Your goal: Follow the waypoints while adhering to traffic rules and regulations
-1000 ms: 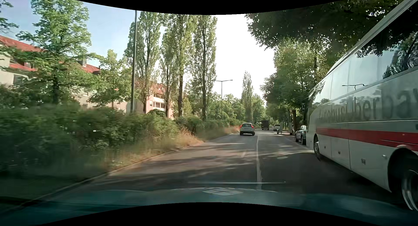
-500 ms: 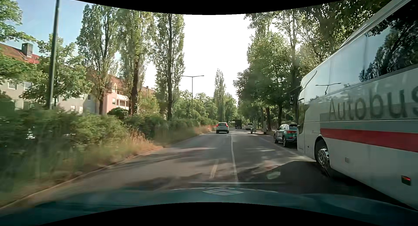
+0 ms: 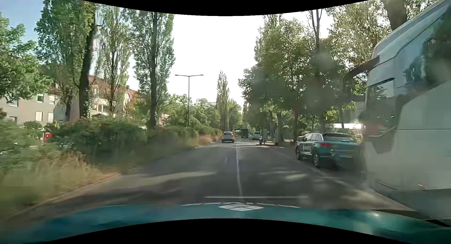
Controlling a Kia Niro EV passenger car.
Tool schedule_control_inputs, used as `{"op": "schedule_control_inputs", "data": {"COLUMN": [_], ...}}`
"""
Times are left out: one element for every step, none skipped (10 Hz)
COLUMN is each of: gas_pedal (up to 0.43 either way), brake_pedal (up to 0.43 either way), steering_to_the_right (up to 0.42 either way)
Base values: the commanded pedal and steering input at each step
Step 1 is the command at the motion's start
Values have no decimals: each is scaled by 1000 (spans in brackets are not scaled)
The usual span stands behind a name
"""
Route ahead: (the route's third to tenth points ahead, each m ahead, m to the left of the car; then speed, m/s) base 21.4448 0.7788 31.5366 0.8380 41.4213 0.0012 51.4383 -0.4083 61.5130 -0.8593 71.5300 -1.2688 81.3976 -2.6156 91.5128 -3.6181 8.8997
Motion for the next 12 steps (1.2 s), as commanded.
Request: {"op": "schedule_control_inputs", "data": {"gas_pedal": [421, 390, 370, 311, 287, 280, 268, 260, 240, 197, 189, 189], "brake_pedal": [0, 0, 0, 0, 0, 0, 0, 0, 0, 0, 0, 0], "steering_to_the_right": [38, 33, 24, 16, 9, 8, 7, 7, 6, 4, 3, 0]}}
